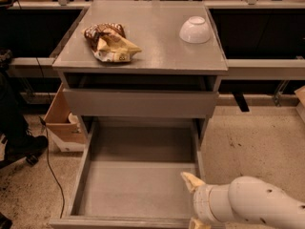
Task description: Close middle drawer
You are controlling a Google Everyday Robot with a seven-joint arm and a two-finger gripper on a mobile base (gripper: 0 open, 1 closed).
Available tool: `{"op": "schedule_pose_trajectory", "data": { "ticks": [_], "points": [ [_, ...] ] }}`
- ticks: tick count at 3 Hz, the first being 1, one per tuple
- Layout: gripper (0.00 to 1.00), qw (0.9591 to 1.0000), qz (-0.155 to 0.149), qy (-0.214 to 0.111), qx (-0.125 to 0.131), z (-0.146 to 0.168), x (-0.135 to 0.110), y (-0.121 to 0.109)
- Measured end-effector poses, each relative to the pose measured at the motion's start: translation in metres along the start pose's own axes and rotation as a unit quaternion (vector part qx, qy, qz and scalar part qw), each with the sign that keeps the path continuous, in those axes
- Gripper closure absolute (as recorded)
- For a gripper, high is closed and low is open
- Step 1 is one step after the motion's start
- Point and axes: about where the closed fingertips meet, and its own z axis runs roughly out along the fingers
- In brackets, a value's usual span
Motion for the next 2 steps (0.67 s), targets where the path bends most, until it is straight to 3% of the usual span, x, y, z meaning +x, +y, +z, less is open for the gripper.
{"op": "schedule_pose_trajectory", "data": {
  "ticks": [2],
  "points": [
    [0.00, 0.9989, 0.004, -0.046, 0.009, 0.076, 0.006, 0.019]
  ]
}}
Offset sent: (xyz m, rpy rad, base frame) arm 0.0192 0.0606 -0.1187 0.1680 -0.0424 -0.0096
